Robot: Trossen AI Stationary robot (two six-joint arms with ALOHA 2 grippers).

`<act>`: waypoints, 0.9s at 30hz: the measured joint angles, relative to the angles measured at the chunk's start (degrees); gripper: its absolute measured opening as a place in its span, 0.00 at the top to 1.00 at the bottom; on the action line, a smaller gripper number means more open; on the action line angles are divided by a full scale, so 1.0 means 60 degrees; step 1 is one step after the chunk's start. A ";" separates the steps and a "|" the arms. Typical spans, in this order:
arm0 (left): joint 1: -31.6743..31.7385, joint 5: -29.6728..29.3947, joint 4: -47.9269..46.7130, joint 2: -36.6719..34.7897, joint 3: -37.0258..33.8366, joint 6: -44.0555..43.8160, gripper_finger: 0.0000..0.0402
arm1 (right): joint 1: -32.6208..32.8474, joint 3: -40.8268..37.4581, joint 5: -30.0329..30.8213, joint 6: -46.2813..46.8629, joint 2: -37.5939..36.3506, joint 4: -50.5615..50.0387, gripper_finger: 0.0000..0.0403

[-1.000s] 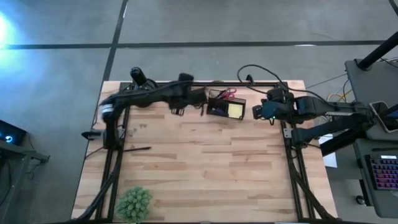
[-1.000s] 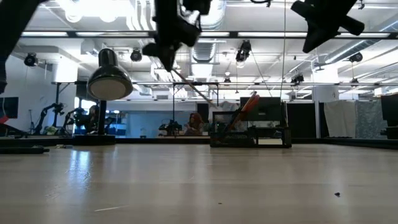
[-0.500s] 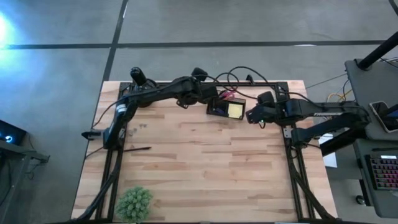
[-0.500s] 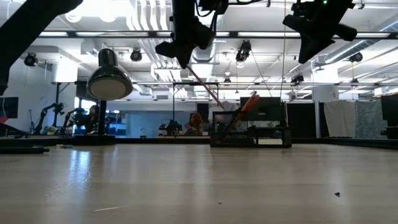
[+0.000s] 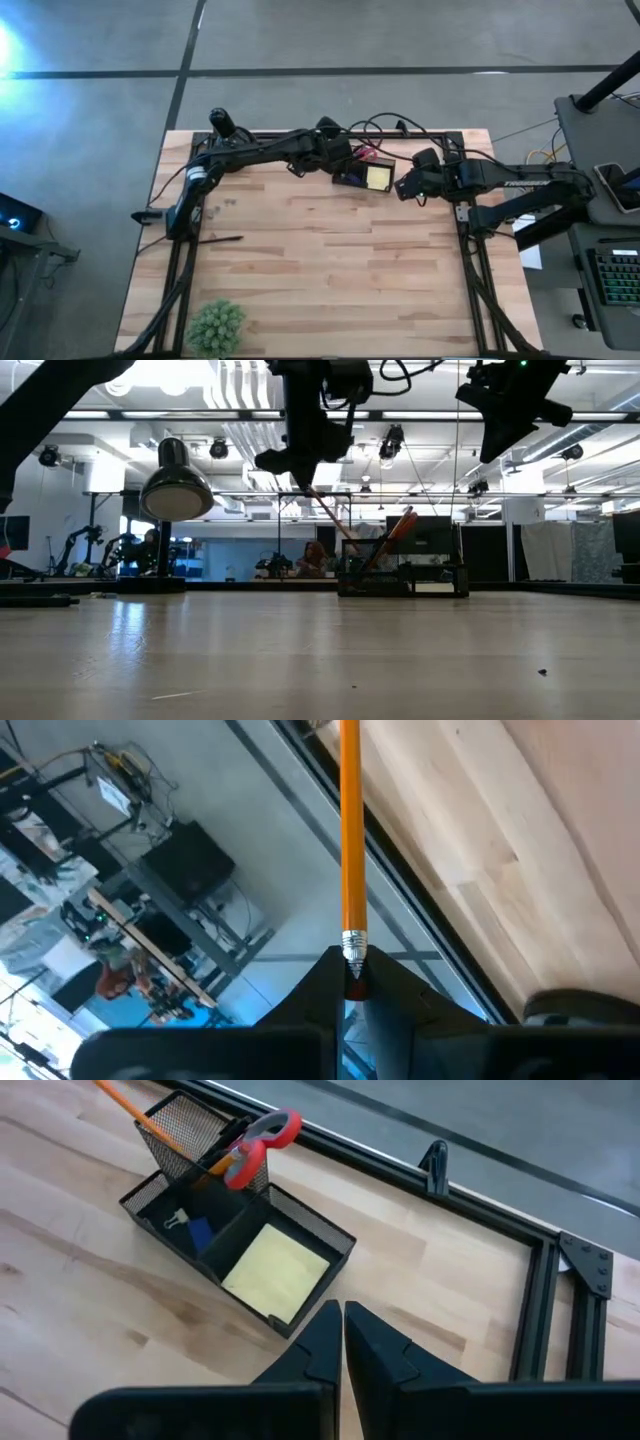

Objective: Pick and place office supplies into organizer
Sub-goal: Put the pencil into the desk organizer, then put the top blue binder clip into the desk organizer

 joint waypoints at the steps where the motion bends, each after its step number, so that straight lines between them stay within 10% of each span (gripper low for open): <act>1: 0.0000 0.0005 0.0142 0.0001 -0.0096 0.0058 0.98 | 0.0000 0.0000 0.0000 -0.0001 -0.0004 -0.0002 0.98; 15: 0.0087 0.0641 0.2720 0.0004 -0.0684 0.1448 0.96 | 0.0000 0.0000 -0.0208 -0.0072 -0.0004 0.0007 0.98; 27: 0.0062 0.0933 0.3915 0.0004 -0.0779 0.1438 0.74 | 0.0000 -0.0014 -0.0215 -0.0070 -0.0004 0.0007 0.98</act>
